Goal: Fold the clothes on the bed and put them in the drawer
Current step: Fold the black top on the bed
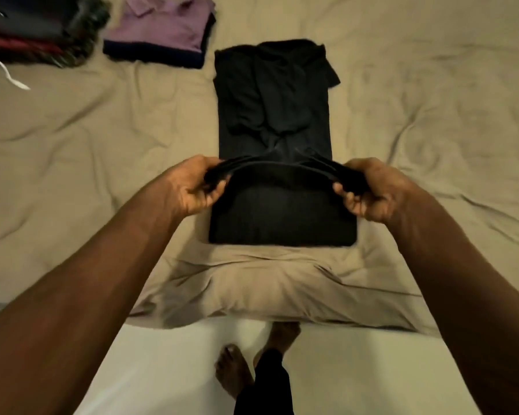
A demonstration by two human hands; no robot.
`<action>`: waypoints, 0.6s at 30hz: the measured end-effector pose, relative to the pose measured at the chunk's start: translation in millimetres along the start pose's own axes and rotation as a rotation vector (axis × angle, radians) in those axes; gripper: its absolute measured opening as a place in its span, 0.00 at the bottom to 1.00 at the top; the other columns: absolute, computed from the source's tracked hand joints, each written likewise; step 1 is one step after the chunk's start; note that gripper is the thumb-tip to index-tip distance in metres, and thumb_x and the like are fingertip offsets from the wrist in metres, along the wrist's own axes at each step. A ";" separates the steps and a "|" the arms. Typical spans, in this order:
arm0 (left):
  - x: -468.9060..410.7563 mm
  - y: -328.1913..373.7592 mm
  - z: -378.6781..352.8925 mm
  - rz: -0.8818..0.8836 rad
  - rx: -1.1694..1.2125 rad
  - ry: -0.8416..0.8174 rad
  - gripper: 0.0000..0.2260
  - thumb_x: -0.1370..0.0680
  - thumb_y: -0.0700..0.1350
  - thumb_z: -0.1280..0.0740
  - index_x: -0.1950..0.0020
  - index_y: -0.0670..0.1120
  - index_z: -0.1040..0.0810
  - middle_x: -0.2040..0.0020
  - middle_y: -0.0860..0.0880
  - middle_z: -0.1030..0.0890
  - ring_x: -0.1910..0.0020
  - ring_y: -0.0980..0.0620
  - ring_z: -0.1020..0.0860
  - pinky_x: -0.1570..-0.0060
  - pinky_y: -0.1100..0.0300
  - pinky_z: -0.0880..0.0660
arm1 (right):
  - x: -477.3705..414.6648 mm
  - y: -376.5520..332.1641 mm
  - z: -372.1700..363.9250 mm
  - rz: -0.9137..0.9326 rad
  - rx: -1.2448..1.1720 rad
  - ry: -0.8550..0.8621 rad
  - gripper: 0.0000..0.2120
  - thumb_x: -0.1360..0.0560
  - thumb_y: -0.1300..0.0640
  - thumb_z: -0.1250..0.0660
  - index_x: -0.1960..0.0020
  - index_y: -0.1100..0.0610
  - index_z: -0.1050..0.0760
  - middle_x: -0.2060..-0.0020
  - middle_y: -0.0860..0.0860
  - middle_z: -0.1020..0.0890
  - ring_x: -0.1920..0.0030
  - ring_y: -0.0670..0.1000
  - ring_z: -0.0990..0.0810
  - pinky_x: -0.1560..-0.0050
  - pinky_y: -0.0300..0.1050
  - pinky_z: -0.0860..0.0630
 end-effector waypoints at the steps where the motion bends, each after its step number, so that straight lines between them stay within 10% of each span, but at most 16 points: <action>1: -14.0 12.7 -6.1 -0.015 0.072 0.004 0.08 0.16 0.45 0.36 0.51 0.43 0.22 0.67 0.47 0.19 0.72 0.57 0.20 0.72 0.68 0.22 | -12.9 -16.3 -9.1 0.030 0.004 -0.023 0.09 0.18 0.52 0.40 0.51 0.55 0.25 0.69 0.50 0.17 0.71 0.45 0.18 0.78 0.34 0.30; 5: -60.4 20.7 -4.2 -0.117 0.079 0.137 0.16 0.17 0.60 0.37 0.48 0.46 0.27 0.52 0.45 0.20 0.56 0.49 0.18 0.61 0.58 0.21 | -57.3 -36.3 -11.8 0.171 0.182 0.124 0.25 0.20 0.34 0.44 0.41 0.54 0.24 0.54 0.53 0.16 0.57 0.53 0.18 0.60 0.43 0.25; 9: -77.8 0.1 22.0 -0.289 -0.444 0.510 0.19 0.21 0.64 0.34 0.51 0.49 0.22 0.51 0.47 0.20 0.50 0.43 0.21 0.54 0.56 0.28 | -79.0 -0.2 20.3 0.287 0.667 0.446 0.34 0.23 0.31 0.40 0.28 0.56 0.29 0.34 0.59 0.23 0.35 0.62 0.24 0.32 0.57 0.27; 13: -54.4 -24.8 10.0 -0.319 -0.759 0.675 0.26 0.23 0.67 0.35 0.35 0.49 0.26 0.35 0.42 0.25 0.37 0.38 0.24 0.37 0.46 0.28 | -66.1 34.2 26.9 0.306 0.777 0.458 0.32 0.23 0.35 0.34 0.29 0.57 0.30 0.36 0.58 0.21 0.36 0.62 0.23 0.37 0.54 0.27; 18: -52.1 -52.4 9.9 -0.136 -0.797 0.460 0.25 0.27 0.63 0.26 0.38 0.47 0.19 0.41 0.45 0.15 0.43 0.41 0.18 0.40 0.50 0.22 | -66.4 49.4 26.2 0.144 0.556 0.229 0.17 0.25 0.49 0.25 0.42 0.58 0.20 0.50 0.53 0.15 0.50 0.54 0.17 0.45 0.51 0.20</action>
Point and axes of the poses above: each hand's wrist, its own x-axis away from the middle knuckle, its own z-axis out of the back of the hand, y = z × x, the point moved 8 cm from there along -x, towards the middle knuckle
